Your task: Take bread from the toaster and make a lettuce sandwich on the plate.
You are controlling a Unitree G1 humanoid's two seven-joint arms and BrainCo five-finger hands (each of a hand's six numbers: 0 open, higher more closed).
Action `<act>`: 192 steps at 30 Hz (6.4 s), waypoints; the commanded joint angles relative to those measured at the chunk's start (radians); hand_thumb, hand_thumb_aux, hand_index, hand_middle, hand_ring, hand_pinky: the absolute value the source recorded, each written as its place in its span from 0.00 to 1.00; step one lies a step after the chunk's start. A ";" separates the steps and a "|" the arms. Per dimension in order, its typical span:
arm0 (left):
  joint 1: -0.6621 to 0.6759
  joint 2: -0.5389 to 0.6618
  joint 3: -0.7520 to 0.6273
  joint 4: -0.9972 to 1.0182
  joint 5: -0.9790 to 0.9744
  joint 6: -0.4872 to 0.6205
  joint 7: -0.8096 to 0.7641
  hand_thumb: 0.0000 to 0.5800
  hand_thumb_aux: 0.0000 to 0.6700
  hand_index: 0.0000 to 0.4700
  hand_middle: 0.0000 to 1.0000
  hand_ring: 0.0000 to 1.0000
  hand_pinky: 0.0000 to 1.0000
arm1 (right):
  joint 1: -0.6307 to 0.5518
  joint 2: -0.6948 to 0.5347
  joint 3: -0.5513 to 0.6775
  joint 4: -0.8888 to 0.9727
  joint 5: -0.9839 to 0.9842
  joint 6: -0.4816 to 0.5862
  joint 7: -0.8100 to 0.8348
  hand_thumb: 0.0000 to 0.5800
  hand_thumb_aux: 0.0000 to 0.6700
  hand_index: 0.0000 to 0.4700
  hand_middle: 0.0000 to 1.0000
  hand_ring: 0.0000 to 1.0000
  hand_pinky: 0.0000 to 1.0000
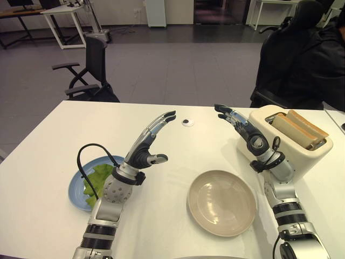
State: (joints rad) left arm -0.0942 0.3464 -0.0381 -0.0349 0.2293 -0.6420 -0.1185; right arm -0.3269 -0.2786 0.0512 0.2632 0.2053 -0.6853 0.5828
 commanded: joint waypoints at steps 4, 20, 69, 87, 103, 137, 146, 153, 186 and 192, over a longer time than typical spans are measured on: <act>-0.002 0.001 -0.009 -0.001 0.015 0.009 -0.008 0.00 0.00 0.00 0.00 0.00 0.00 | -0.012 -0.009 -0.006 0.001 -0.021 -0.001 0.003 0.00 0.00 0.00 0.00 0.00 0.00; -0.014 -0.002 -0.013 0.005 0.012 0.013 -0.013 0.00 0.00 0.00 0.00 0.00 0.00 | -0.033 -0.154 -0.213 -0.233 0.088 0.064 -0.066 0.00 0.00 0.00 0.00 0.00 0.00; 0.092 0.279 0.251 0.174 0.155 -0.018 0.064 0.00 0.00 0.00 0.00 0.00 0.00 | 0.047 -0.667 -0.345 -0.416 0.503 0.638 0.534 1.00 1.00 1.00 0.00 0.00 0.00; 0.362 0.569 0.247 0.256 0.490 0.180 0.055 0.08 0.04 0.04 0.00 0.00 0.00 | -0.262 -0.361 0.330 -0.042 -0.204 0.425 0.687 1.00 1.00 1.00 0.00 0.00 0.00; 0.342 0.595 0.089 0.322 0.550 0.285 0.116 1.00 1.00 1.00 0.00 0.00 0.00 | -0.251 -0.324 0.316 -0.061 -0.242 0.384 0.615 0.25 0.13 0.13 0.00 0.00 0.00; 0.323 0.632 0.094 0.348 0.482 0.175 0.225 1.00 0.93 0.93 0.00 0.00 0.00 | -0.235 -0.328 0.271 -0.066 -0.225 0.362 0.584 0.01 0.00 0.00 0.00 0.00 0.00; 0.296 0.616 0.119 0.350 0.432 0.092 0.298 1.00 1.00 1.00 0.00 0.00 0.00 | -0.239 -0.323 0.277 -0.053 -0.235 0.351 0.579 0.04 0.02 0.02 0.00 0.00 0.00; 0.327 0.606 0.206 0.166 0.336 0.046 0.284 1.00 1.00 1.00 0.00 0.00 0.00 | -0.244 -0.328 0.261 -0.047 -0.228 0.340 0.567 0.09 0.05 0.05 0.00 0.00 0.00; -0.134 -0.019 -0.564 0.081 0.645 0.091 0.054 1.00 1.00 1.00 0.00 0.00 0.00 | -0.122 -0.509 0.042 -0.185 -0.243 0.275 0.339 0.01 0.00 0.00 0.00 0.00 0.00; -0.143 -0.044 -0.580 0.085 0.656 0.096 0.068 1.00 1.00 1.00 0.00 0.00 0.00 | -0.125 -0.502 0.064 -0.168 -0.247 0.261 0.339 0.00 0.00 0.00 0.00 0.00 0.00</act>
State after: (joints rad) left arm -0.2307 0.3129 -0.6120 0.0432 0.8826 -0.5512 -0.0536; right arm -0.4498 -0.7833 0.1064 0.0877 -0.0217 -0.4208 0.9187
